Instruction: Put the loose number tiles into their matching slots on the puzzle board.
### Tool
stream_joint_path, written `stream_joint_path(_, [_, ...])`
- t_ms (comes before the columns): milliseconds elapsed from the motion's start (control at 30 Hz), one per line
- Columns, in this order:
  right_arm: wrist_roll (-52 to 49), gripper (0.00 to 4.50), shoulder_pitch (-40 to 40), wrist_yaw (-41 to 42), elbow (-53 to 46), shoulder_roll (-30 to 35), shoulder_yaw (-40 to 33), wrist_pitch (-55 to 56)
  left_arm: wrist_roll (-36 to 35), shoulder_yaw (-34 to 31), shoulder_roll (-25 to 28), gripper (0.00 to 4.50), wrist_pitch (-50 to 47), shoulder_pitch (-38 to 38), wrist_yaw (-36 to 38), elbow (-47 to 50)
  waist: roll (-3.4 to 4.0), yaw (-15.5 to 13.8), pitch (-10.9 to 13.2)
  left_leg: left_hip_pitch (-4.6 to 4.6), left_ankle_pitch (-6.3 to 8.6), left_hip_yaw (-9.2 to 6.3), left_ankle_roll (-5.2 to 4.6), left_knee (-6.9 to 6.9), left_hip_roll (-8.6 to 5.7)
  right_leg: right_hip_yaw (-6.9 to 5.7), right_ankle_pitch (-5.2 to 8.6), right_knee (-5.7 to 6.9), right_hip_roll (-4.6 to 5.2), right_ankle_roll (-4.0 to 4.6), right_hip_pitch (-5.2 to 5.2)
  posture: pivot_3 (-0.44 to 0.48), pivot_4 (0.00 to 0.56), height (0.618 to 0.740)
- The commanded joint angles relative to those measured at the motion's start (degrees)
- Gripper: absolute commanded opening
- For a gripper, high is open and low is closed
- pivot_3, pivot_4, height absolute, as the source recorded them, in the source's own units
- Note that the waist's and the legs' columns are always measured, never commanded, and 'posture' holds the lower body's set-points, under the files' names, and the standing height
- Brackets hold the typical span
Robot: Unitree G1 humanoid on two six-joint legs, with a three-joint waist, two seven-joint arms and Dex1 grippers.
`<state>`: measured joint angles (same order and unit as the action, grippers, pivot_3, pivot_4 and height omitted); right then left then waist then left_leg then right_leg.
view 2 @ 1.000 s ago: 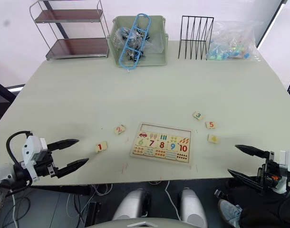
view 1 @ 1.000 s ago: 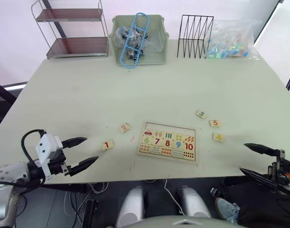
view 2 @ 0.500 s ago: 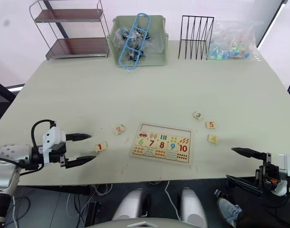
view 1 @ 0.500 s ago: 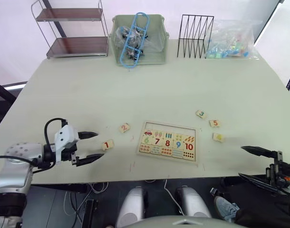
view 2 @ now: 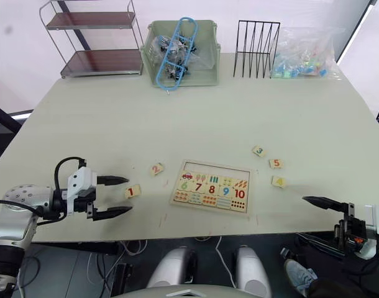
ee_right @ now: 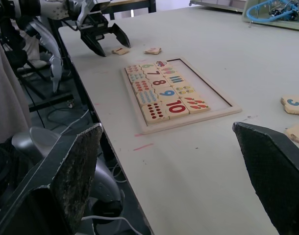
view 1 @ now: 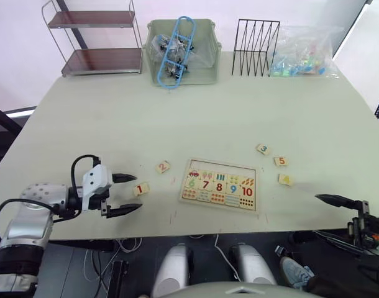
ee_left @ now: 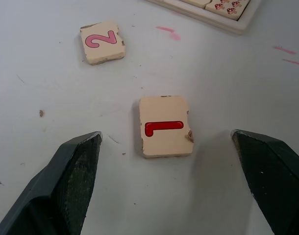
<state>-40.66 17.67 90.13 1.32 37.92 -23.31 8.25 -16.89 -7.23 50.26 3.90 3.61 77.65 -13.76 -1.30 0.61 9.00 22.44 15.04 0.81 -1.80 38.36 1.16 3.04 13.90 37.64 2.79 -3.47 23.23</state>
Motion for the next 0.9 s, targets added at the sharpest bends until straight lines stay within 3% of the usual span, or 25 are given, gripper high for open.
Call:
stream_joint_path(33, [-0.30,4.47,0.12,0.66,0.11,-0.39,-1.09,1.28,0.58,0.15,0.07,4.50,0.10,0.42,-0.81,-1.13,0.00,0.00,0.00,0.00,0.00,0.00,0.00,0.00,0.00,0.00,0.00,0.00,0.00,0.00,0.00,0.000,0.150,0.740])
stream_joint_path(167, [-0.13,4.47,-0.05,0.87,0.58,-0.94,-0.82,2.04,0.87,0.42,-0.04,4.50,1.03,0.74,-1.17,-2.51,0.00,-0.01,0.00,0.00,0.00,0.00,0.00,0.00,0.00,0.00,-0.01,0.00,0.00,-0.01,0.00,0.000,0.150,0.740])
stream_joint_path(200, [-0.08,4.50,-0.12,0.95,0.74,-1.05,-0.77,2.23,0.93,0.49,0.02,3.99,1.34,0.71,-1.14,-2.82,0.01,0.00,0.00,-0.01,0.00,0.00,0.00,0.00,0.00,0.01,-0.01,0.00,0.01,-0.01,0.00,0.000,0.150,0.740])
stream_joint_path(300, [0.13,4.50,-0.42,1.23,1.41,-1.35,-0.71,2.69,0.74,0.62,0.06,3.16,1.74,0.68,-1.26,-3.10,0.04,0.03,-0.02,-0.01,0.00,0.02,0.00,0.00,0.00,0.02,-0.01,0.00,0.01,-0.02,0.00,0.000,0.150,0.740])
stream_joint_path(467, [0.25,4.50,-0.79,1.62,2.26,-1.60,-0.63,3.34,0.19,0.83,-0.30,0.92,2.13,-0.14,-1.39,-2.44,0.08,0.03,-0.03,-0.02,0.00,0.01,0.00,0.00,0.00,0.02,-0.01,0.00,0.01,-0.01,0.00,0.000,0.150,0.740])
stream_joint_path(900, [0.23,4.50,-1.29,1.43,2.00,-2.62,-0.58,4.04,-2.02,0.36,2.00,0.89,0.76,3.13,1.40,0.63,0.08,-0.03,-0.02,0.00,0.00,0.02,0.00,0.00,0.00,0.01,0.00,-0.01,0.01,0.00,0.00,0.000,0.150,0.740])
